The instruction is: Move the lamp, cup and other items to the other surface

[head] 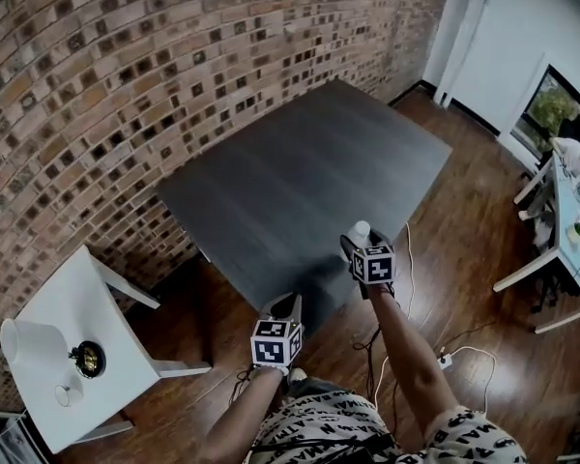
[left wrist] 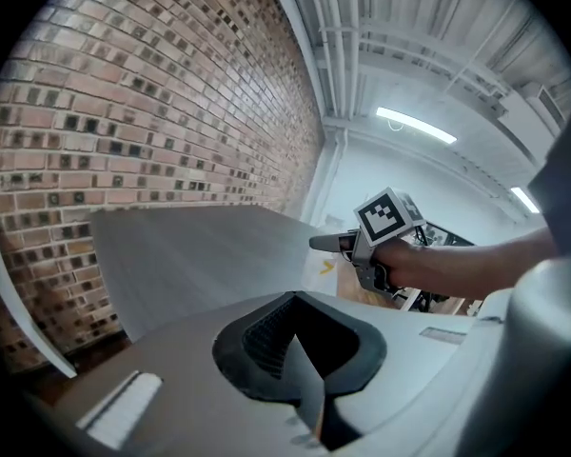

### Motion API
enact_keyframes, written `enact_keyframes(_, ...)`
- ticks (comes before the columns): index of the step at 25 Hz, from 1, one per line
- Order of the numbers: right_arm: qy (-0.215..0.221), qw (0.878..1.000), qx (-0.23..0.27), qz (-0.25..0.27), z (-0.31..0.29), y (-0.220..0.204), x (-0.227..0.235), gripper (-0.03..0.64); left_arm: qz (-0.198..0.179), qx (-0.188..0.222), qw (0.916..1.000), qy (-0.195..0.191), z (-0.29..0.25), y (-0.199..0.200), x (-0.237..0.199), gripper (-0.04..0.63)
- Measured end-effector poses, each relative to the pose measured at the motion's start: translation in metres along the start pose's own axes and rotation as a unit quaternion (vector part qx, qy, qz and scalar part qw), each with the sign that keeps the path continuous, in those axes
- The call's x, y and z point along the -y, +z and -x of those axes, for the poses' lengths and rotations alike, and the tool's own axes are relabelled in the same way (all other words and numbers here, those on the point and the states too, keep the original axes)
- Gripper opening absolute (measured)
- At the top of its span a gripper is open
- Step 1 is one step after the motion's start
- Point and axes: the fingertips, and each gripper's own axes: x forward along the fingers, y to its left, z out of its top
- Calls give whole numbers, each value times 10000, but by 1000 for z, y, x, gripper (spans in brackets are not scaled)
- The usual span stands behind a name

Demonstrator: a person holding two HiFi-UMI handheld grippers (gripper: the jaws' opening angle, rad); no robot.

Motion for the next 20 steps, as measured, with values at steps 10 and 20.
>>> enact_keyframes(10,-85,9999,-28,-147,-42,-12,22,334,183,-147,9996,146,-19,-6,-27,0)
enact_keyframes(20,-36,9996,36,-263,-44,-9,24,382,319,-167,9992,169,-17,-5,-39,0)
